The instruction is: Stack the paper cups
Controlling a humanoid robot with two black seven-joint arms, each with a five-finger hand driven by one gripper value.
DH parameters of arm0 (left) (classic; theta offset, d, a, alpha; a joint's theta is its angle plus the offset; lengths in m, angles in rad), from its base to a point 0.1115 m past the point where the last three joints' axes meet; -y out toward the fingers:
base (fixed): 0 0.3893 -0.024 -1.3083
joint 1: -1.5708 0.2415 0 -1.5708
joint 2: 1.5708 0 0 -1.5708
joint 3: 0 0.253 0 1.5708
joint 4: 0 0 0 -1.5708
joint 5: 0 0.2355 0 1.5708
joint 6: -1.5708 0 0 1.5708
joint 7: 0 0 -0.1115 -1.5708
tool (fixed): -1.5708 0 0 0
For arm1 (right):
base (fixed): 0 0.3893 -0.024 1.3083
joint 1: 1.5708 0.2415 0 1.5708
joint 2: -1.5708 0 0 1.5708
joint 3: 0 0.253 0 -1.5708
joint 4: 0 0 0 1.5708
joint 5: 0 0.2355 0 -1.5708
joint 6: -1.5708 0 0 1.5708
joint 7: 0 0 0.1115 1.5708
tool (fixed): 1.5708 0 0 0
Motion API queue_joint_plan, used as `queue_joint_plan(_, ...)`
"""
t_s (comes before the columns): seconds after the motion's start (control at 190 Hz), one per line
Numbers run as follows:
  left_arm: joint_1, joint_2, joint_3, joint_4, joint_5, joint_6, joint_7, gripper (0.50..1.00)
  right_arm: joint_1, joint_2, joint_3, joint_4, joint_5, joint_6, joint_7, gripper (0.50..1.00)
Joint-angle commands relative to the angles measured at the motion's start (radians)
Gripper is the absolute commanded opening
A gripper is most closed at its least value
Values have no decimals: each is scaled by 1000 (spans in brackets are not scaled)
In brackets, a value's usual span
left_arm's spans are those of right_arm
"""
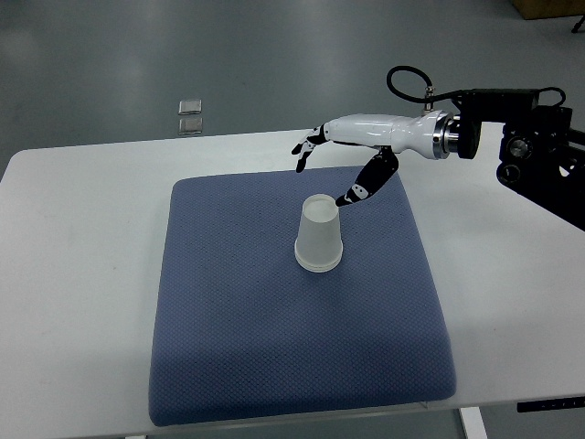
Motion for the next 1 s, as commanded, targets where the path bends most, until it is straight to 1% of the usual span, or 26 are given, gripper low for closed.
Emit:
queue_joint_plan(0.0, 0, 0, 0, 0, 0, 0, 0, 1000, -7, 8, 47, -84, 120, -25, -9, 883)
queue_joint_plan(0.058, 0, 0, 0, 0, 0, 0, 0, 1000, -20, 17, 74, -145, 191, -60, -17, 883)
queue_joint_plan(0.095, 0, 0, -1, 0, 0, 0, 0, 1000, -31, 32, 86, -197, 252, -100, -26, 883)
queue_joint_plan(0.116, 0, 0, 0, 0, 0, 0, 0, 1000, -33, 35, 87, -210, 268, -110, -31, 883)
queue_joint_plan(0.168, 0, 0, 0, 0, 0, 0, 0, 1000, -40, 55, 103, -268, 350, -169, -51, 883)
queue_joint_plan(0.179, 0, 0, 0, 0, 0, 0, 0, 1000, -46, 63, 107, -288, 381, -195, -58, 883)
queue_joint_plan(0.189, 0, 0, 0, 0, 0, 0, 0, 1000, -46, 63, 107, -288, 381, -195, -58, 883)
queue_joint_plan(0.21, 0, 0, 0, 0, 0, 0, 0, 1000, -54, 71, 110, -306, 412, -219, -69, 883)
queue_joint_plan(0.231, 0, 0, 0, 0, 0, 0, 0, 1000, -66, 80, 113, -331, 456, -258, -85, 883)
queue_joint_plan(0.263, 0, 0, 0, 0, 0, 0, 0, 1000, -80, 88, 113, -349, 496, -294, -94, 883)
queue_joint_plan(0.4, 0, 0, 0, 0, 0, 0, 0, 1000, -125, 115, 112, -384, 686, -417, -104, 883)
queue_joint_plan(0.478, 0, 0, 0, 0, 0, 0, 0, 1000, -140, 131, 112, -387, 798, -476, -106, 883)
queue_joint_plan(0.589, 0, 0, 0, 0, 0, 0, 0, 1000, -161, 155, 115, -387, 961, -592, -118, 883)
queue_joint_plan(0.652, 0, 0, 0, 0, 0, 0, 0, 1000, -166, 172, 116, -387, 1039, -643, -118, 883)
queue_joint_plan(0.699, 0, 0, 0, 0, 0, 0, 0, 1000, -169, 186, 130, -387, 1100, -667, -118, 883)
queue_joint_plan(0.762, 0, 0, 0, 0, 0, 0, 0, 1000, -180, 210, 172, -387, 1163, -680, -118, 883)
queue_joint_plan(0.92, 0, 0, 0, 0, 0, 0, 0, 1000, -221, 267, 247, -384, 1193, -673, -121, 883)
queue_joint_plan(0.994, 0, 0, 0, 2, 0, 0, 0, 1000, -230, 287, 265, -384, 1194, -667, -150, 885)
